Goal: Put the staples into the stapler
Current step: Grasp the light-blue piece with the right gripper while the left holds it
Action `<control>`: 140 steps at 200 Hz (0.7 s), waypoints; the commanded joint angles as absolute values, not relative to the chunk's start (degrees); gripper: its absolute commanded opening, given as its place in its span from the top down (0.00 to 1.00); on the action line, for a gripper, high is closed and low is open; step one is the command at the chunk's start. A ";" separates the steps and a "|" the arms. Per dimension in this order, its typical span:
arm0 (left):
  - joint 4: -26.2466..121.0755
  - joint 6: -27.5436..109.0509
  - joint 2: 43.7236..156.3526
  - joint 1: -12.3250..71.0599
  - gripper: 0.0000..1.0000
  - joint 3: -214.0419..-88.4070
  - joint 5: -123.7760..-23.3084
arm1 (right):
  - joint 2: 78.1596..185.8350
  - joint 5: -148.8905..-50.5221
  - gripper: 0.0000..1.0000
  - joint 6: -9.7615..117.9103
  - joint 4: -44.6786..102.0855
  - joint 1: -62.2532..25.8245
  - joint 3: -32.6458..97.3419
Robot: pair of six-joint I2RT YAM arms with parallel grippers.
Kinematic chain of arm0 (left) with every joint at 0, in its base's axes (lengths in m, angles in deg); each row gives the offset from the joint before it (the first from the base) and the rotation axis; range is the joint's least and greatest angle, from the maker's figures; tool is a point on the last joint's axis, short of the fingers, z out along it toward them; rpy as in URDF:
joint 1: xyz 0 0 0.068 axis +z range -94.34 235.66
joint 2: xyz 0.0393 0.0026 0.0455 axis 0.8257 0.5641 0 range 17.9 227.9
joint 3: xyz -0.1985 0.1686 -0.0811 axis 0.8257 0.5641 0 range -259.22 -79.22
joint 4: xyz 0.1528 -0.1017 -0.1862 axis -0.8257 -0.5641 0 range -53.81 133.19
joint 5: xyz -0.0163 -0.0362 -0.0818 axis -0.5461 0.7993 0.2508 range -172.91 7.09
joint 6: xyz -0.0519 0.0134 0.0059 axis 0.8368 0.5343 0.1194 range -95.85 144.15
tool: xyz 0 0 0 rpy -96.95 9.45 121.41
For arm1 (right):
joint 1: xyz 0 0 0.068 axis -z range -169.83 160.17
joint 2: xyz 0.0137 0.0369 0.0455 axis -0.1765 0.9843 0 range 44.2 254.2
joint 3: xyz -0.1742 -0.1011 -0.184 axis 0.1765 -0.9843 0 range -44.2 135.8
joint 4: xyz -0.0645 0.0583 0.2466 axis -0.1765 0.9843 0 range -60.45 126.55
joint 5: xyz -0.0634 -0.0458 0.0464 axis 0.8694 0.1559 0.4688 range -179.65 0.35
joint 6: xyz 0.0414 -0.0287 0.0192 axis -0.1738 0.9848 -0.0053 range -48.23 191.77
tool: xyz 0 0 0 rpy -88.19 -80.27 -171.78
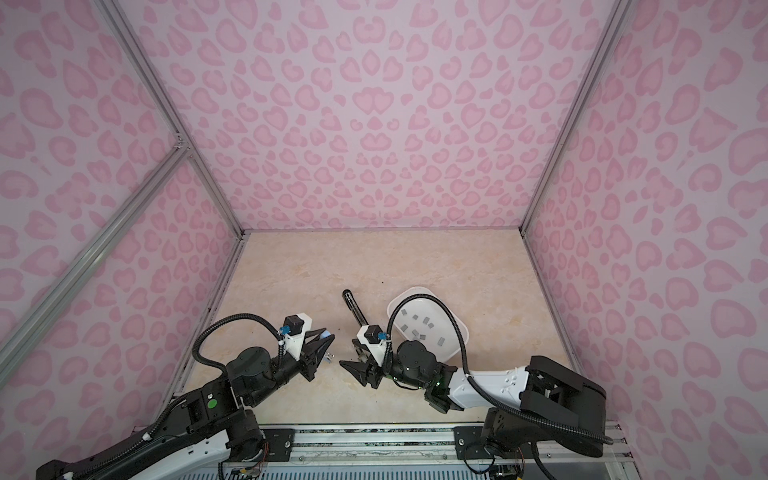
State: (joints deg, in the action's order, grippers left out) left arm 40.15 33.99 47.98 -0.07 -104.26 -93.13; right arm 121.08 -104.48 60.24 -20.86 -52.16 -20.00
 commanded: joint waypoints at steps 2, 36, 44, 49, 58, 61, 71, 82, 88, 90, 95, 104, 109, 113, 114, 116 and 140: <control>45.34 31.20 48.14 0.02 0.96 -103.98 -82.94 | 122.42 -111.54 0.30 62.22 -25.46 -52.23 -18.68; 46.78 30.58 48.59 0.02 0.96 -104.14 -76.47 | 125.31 -115.64 0.36 61.36 -29.24 -51.51 -17.93; 46.85 30.48 48.71 0.02 0.96 -104.34 -75.40 | 126.02 -116.81 0.38 60.55 -30.20 -50.91 -17.76; 46.88 30.39 48.83 0.02 0.96 -104.31 -74.99 | 126.46 -117.61 0.38 59.88 -30.97 -50.47 -17.75; 46.95 30.31 49.03 0.02 0.96 -104.49 -74.21 | 127.21 -119.12 0.40 58.66 -32.80 -49.65 -17.96; 46.92 30.23 49.09 0.02 0.96 -104.48 -73.85 | 127.45 -119.64 0.40 58.27 -33.49 -49.36 -18.01; 47.03 29.98 49.26 0.03 0.96 -104.53 -72.70 | 128.16 -121.01 0.42 57.10 -35.35 -48.69 -18.23; 47.01 29.86 49.50 0.01 0.96 -104.50 -71.56 | 128.85 -122.21 0.43 56.18 -36.96 -48.25 -18.27; 47.20 29.79 49.58 0.02 0.96 -104.51 -71.16 | 129.25 -123.21 0.45 55.88 -37.49 -47.96 -18.11; 47.21 29.80 49.57 0.02 0.96 -104.49 -71.06 | 129.36 -123.62 0.45 55.85 -37.63 -47.89 -18.06; 47.31 29.86 49.54 0.02 0.96 -104.48 -70.98 | 129.68 -124.70 0.46 55.70 -38.04 -47.77 -17.85; 47.40 29.84 49.52 0.07 0.96 -104.40 -71.00 | 130.13 -126.18 0.48 55.08 -38.73 -47.66 -17.60; 47.45 29.85 49.47 0.02 0.96 -104.34 -70.98 | 130.39 -126.90 0.49 54.70 -39.12 -47.63 -17.49; 47.57 29.78 49.43 0.02 0.96 -104.29 -70.90 | 130.65 -127.24 0.50 54.47 -39.63 -47.58 -17.49; 47.58 29.77 49.39 0.02 0.96 -104.32 -70.88 | 130.71 -127.30 0.50 54.42 -39.76 -47.58 -17.49; 47.57 29.73 49.43 0.02 0.96 -104.31 -70.88 | 130.74 -127.37 0.50 54.35 -39.82 -47.58 -17.49; 47.42 29.68 49.14 0.02 0.96 -104.32 -70.42 | 131.36 -128.07 0.56 53.42 -40.97 -47.49 -17.46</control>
